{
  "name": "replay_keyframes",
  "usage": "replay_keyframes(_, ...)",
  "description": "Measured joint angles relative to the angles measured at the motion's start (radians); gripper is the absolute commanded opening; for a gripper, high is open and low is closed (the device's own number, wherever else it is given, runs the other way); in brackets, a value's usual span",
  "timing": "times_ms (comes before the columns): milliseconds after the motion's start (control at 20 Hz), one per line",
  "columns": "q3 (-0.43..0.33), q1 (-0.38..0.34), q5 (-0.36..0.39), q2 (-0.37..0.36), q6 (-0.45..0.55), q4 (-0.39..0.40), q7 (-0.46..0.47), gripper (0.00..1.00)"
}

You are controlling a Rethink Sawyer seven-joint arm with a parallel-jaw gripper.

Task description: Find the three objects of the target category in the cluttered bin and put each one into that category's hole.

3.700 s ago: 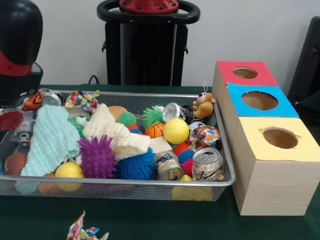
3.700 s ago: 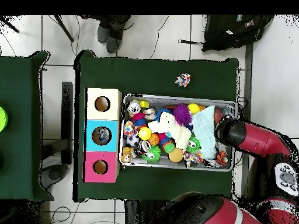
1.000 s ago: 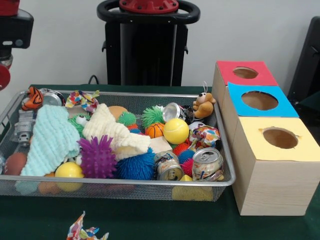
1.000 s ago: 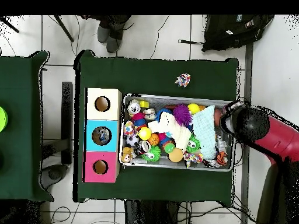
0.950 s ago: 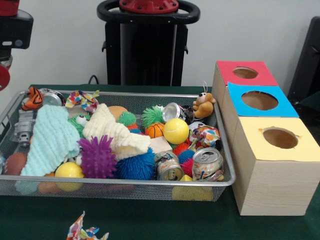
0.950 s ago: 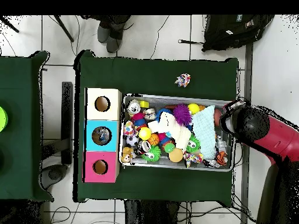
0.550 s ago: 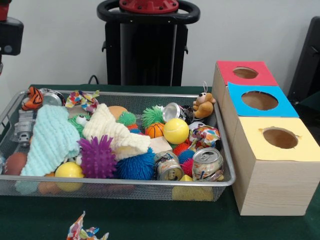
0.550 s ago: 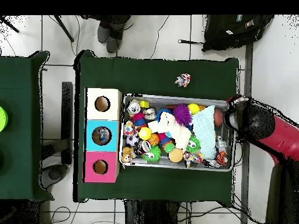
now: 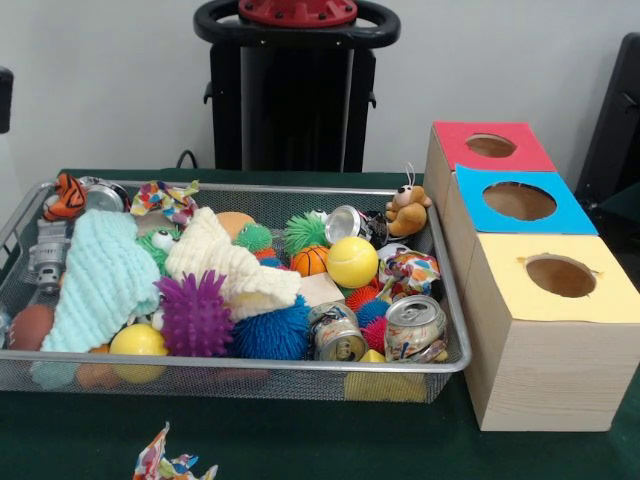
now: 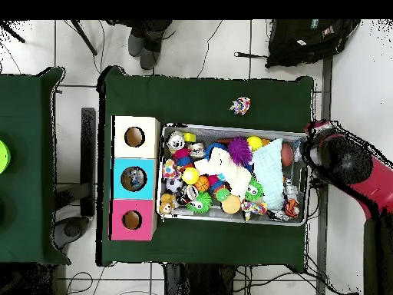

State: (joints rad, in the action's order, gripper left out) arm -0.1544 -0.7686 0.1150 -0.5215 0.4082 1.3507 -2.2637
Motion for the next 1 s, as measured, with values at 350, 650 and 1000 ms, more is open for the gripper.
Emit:
replay_keyframes(350,-0.045,0.000,-0.029,-0.001,0.041,0.026,0.000,1.00)
replay_keyframes(650,-0.076,0.000,-0.033,0.000,0.052,0.066,0.000,1.00)
replay_keyframes(1000,-0.080,0.001,-0.031,0.012,0.052,0.075,0.000,1.00)
